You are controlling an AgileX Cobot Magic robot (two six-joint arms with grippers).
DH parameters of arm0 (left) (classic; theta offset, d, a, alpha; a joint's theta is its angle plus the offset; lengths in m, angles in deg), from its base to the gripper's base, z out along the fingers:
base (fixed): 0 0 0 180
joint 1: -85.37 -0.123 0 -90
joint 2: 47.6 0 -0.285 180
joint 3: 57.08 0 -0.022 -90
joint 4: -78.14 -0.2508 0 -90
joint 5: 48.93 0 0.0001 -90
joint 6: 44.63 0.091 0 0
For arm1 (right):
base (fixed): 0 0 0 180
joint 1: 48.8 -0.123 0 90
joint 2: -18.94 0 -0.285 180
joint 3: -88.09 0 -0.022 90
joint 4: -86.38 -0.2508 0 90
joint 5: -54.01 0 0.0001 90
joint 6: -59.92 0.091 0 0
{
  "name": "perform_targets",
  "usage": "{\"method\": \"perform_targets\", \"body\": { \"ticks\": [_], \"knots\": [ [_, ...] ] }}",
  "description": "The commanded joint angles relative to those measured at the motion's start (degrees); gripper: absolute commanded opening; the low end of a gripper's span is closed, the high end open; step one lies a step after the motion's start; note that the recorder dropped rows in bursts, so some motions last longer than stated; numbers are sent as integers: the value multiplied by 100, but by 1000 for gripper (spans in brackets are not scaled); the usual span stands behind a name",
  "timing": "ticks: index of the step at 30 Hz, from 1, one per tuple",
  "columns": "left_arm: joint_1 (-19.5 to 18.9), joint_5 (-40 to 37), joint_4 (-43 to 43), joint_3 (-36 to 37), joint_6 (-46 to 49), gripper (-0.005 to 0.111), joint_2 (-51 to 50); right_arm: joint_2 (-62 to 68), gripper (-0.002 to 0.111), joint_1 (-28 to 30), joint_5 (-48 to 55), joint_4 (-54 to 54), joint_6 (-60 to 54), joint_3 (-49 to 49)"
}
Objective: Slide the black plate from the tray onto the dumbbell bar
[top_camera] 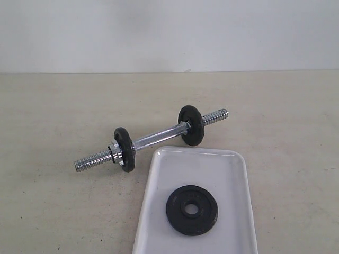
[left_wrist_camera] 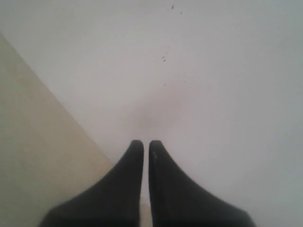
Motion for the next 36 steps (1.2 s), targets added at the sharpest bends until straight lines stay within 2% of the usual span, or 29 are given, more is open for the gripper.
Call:
{"method": "perform_targets", "body": {
  "ticks": [1,8,10,18,33,36],
  "knots": [
    [47,-534,20,18,1,4,11,108,8,45,-10,1075,1970,565],
    [47,-953,20,18,172,4,11,954,8,45,-1272,1075,2023,820],
    [47,-953,20,18,525,4,11,1136,8,45,-1338,1075,1827,948],
    [47,-953,20,18,832,4,11,1202,8,45,-1408,1075,1816,1547],
    [47,-804,20,18,1212,4,11,1202,8,45,-2044,1075,2034,1546],
    [47,-745,470,-22,1315,4,11,1202,8,45,-2097,1075,2034,1546]
  ]
}}
